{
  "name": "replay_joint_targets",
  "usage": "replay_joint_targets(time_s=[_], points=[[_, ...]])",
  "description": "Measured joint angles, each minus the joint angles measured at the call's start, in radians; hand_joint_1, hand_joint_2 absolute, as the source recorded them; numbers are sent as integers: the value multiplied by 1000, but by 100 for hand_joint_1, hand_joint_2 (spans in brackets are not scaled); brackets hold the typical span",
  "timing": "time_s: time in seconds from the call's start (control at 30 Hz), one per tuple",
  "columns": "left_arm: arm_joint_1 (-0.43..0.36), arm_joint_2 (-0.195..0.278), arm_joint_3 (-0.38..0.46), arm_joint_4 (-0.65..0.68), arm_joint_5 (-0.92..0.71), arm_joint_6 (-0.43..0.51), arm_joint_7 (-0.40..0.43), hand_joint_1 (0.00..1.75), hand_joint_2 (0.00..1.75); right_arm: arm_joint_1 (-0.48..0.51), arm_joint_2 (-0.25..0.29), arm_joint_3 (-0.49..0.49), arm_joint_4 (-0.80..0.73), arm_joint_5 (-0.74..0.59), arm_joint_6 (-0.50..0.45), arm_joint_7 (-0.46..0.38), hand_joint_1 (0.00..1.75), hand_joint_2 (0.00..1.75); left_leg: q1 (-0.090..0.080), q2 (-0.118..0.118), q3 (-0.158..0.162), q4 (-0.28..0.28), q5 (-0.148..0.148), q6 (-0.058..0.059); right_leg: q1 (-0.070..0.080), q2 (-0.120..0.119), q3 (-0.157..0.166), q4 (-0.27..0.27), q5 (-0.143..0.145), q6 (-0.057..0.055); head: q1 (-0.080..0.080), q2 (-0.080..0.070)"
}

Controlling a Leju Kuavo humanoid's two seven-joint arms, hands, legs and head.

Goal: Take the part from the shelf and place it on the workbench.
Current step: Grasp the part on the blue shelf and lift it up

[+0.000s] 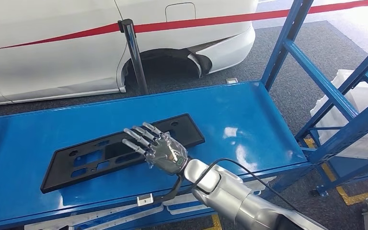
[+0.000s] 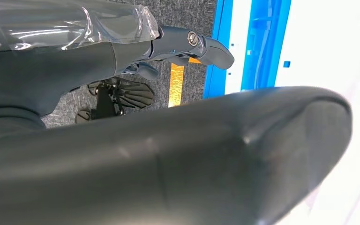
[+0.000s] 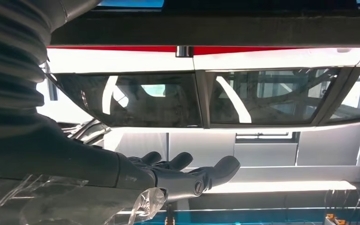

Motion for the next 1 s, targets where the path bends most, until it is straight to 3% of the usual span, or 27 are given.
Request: replay_joint_targets(time_s=[0.4, 0.6, 1.0], points=[[0, -5, 0, 0, -8, -5, 2, 0, 0, -5, 16, 36, 1, 3, 129, -8, 0, 175, 0, 0, 0, 0, 0, 0, 0, 0, 0, 0, 0, 0, 0, 0], [0, -5, 0, 0, -9, -7, 2, 0, 0, -15, 21, 47, 13, -11, 145, 1, 0, 175, 0, 0, 0, 0, 0, 0, 0, 0, 0, 0, 0, 0, 0, 0], [5, -5, 0, 0, -1, -11, 1, 0, 0, -72, 22, 39, 135, -65, 123, 101, 0, 175, 0, 0, 0, 0, 0, 0, 0, 0, 0, 0, 0, 0, 0, 0]])
